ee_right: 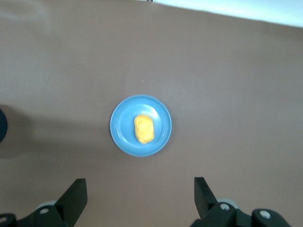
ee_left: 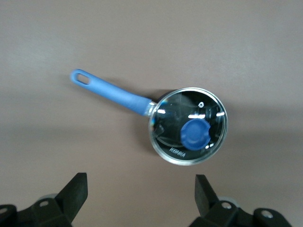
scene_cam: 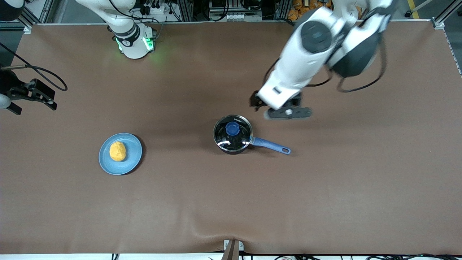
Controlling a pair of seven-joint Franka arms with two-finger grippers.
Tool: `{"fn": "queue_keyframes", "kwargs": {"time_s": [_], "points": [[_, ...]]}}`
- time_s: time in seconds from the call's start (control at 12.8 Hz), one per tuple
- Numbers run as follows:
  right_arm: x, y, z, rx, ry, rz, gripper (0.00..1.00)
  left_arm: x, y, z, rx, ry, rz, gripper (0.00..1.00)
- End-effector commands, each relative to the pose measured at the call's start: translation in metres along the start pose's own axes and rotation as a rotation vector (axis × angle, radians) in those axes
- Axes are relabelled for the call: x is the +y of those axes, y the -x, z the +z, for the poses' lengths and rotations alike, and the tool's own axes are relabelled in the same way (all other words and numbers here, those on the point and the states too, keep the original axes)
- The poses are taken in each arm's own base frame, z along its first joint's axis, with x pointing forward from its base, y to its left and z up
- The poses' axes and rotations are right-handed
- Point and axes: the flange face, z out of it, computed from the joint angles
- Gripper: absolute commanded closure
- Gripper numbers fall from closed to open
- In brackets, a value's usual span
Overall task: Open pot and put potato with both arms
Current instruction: 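Grasp the blue lid knob with the left gripper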
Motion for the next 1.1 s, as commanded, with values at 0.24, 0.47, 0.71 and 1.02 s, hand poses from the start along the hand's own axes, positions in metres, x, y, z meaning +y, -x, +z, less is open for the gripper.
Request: {"fn": "queue_keyframes", "kwargs": {"time_s": [0.24,0.47,0.71,1.02], "points": [[0.004,-0.019,0.063,-0.127,-0.029,-0.022,0.00,0.079,-0.006,0.101,0.119,0.009,0.042,0.00],[0.006,-0.037,0.123,-0.206,-0.062,-0.019,0.00,0.082,-0.002,0.133,0.106,-0.024,0.028,0.00],[-0.002,-0.052,0.183,-0.255,-0.087,-0.046,0.00,0.089,0.007,0.163,0.088,-0.036,0.038,0.00],[-0.009,-0.060,0.274,-0.263,-0.100,-0.057,0.00,0.085,0.011,0.176,0.074,-0.059,0.021,0.00]]}}
